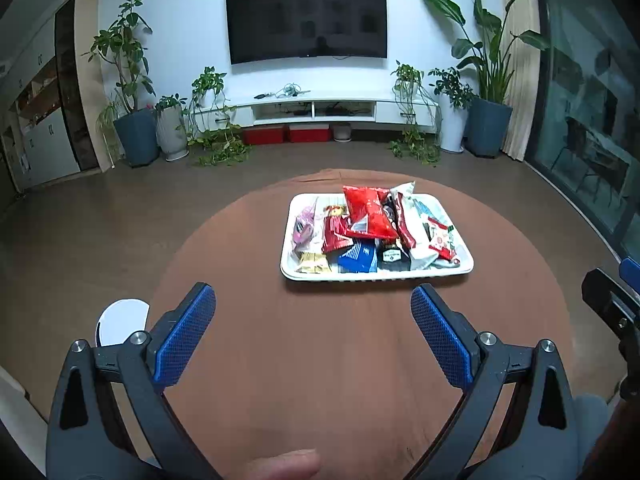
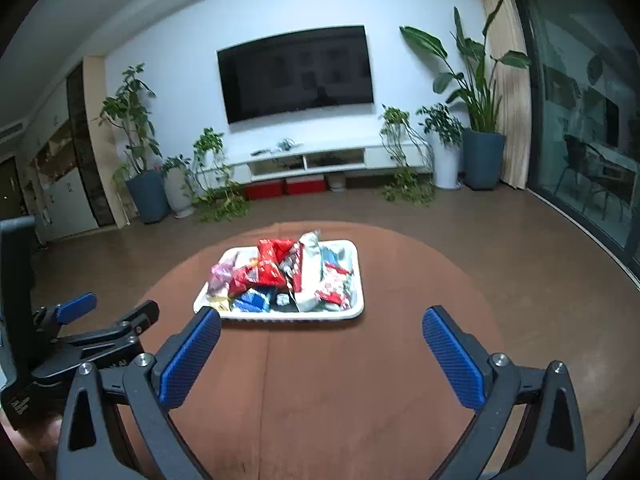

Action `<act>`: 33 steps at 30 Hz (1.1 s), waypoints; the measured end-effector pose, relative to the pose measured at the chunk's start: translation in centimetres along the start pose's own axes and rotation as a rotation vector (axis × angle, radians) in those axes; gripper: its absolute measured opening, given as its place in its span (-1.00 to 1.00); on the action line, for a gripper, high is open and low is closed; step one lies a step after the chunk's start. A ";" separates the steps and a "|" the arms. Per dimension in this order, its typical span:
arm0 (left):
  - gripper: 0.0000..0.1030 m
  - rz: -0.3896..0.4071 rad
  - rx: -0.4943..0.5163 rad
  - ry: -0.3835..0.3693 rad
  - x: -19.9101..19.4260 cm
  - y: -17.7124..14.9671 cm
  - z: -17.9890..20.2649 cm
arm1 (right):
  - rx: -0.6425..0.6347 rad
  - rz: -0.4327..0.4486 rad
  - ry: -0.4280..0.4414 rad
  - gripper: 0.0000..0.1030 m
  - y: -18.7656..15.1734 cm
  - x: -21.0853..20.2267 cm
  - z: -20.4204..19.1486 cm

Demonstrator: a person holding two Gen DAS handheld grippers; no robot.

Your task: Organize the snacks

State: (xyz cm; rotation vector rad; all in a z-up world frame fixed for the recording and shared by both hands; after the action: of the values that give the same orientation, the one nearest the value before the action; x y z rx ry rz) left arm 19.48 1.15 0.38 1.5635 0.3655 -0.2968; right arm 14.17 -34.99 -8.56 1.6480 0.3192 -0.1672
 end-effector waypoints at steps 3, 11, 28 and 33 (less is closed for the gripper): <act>0.93 -0.010 -0.001 -0.005 -0.1 -0.5 0.1 | -0.003 -0.018 -0.012 1.00 -0.6 -0.1 0.0; 0.93 -0.021 -0.006 -0.012 -0.2 -1.1 0.0 | -0.009 -0.039 -0.019 1.00 -1.4 -0.3 -0.2; 0.93 -0.026 -0.002 -0.017 0.0 -1.3 -0.2 | -0.019 -0.050 -0.012 1.00 -1.6 -0.5 -0.5; 0.93 -0.029 -0.002 -0.018 0.1 -1.4 -0.2 | -0.021 -0.053 -0.011 1.00 -1.6 -0.6 -0.6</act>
State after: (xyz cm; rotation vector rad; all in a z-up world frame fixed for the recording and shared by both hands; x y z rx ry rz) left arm 18.99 1.33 -0.96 1.5535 0.3749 -0.3325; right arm 13.11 -34.38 -9.87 1.6182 0.3551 -0.2122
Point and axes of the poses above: each gripper's, at about its wrist camera, not at the fingertips, and x roughly the way its jaws point, z to its right, y to its top, the point moved 9 cm from there along x, roughly the way its jaws point, and after that the axes turned 12 degrees about z, right-handed, at the moved point
